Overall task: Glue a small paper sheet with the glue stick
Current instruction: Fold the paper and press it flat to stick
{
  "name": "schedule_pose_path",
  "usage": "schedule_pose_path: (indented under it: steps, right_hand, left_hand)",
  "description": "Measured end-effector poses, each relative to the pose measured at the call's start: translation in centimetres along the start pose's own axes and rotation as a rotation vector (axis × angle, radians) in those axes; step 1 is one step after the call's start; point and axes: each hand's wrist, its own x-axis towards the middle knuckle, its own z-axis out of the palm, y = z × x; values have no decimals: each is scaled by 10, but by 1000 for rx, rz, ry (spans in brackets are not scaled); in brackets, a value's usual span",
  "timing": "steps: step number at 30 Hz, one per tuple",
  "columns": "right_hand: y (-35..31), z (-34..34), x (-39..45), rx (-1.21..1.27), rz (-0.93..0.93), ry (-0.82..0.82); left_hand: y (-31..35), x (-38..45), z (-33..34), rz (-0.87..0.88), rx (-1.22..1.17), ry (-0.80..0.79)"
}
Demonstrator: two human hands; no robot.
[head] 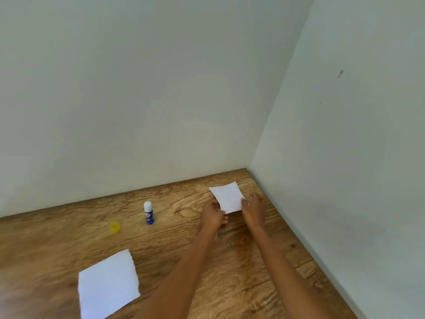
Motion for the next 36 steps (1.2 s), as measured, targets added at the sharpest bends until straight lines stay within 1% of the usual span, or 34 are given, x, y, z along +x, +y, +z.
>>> schedule_pose_path:
  steps: [3,6,9,11,13,19,21,24,29,32,34,36]
  right_hand:
    - [-7,1,-37,233,98,-111]
    - [-15,7,-85,413,165,-128]
    - [-24,14,-133,558,253,-156]
    - [-27,20,-163,577,292,-182]
    - [-29,27,-189,566,290,-214]
    - [-48,35,-240,474,70,-350]
    - [-58,36,-247,499,55,-400]
    - [-74,41,-253,512,80,-484]
    - [-89,55,-255,585,193,-586]
    - [-91,61,-252,518,136,-624]
    - [-93,64,-249,496,87,-632]
    - [-93,69,-244,472,60,-635]
  left_hand:
    - [-8,-35,-34,-16,-131,-49]
    - [-24,-71,-72,-31,-158,-30]
    - [-42,-105,-109,-43,-127,-11]
    - [-53,-126,-134,-22,-84,17]
    - [-62,-145,-156,18,-47,27]
    - [-80,-184,-221,119,-10,53]
    - [-82,-190,-239,149,0,84]
    - [-81,-194,-258,184,65,155]
    - [-75,-195,-279,287,62,149]
    - [-79,-193,-287,284,78,141]
    - [-84,-191,-293,262,124,114]
    - [-88,-187,-298,231,173,119]
